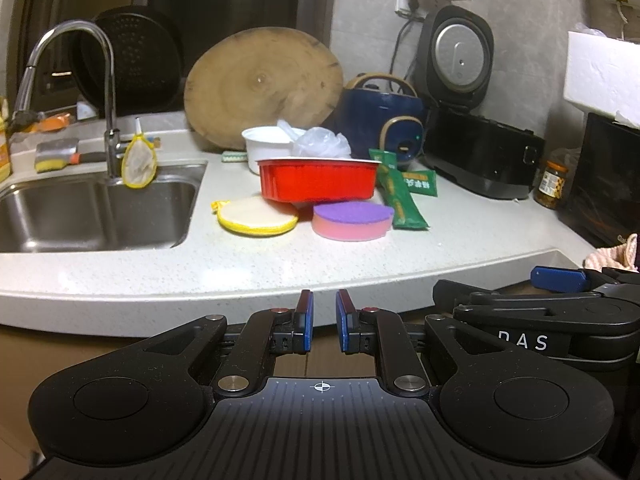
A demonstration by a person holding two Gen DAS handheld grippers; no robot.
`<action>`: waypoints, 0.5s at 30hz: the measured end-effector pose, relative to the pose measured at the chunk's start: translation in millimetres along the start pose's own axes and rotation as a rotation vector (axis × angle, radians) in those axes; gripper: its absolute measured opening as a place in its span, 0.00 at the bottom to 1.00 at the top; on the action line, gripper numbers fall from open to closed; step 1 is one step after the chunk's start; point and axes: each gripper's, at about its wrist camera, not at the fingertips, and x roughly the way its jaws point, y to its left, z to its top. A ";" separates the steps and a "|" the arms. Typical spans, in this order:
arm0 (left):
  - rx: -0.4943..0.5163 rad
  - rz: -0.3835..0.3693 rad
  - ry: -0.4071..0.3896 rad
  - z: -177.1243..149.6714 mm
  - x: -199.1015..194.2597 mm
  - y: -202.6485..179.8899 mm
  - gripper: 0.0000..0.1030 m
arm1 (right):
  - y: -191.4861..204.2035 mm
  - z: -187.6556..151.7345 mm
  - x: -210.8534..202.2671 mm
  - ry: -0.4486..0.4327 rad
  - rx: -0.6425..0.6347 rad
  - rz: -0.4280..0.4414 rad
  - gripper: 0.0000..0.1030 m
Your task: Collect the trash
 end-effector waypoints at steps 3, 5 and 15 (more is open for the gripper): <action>-0.002 -0.003 0.004 -0.7 0.5 -0.8 0.16 | -0.1 -0.2 0.4 0.004 -0.001 0.001 0.98; -0.002 -0.004 0.006 -0.2 1.2 0.5 0.16 | 0.0 0.3 0.4 0.006 -0.002 0.000 0.98; -0.006 -0.006 0.015 1.9 4.6 3.3 0.16 | -0.1 -0.2 2.7 0.011 -0.001 0.002 0.98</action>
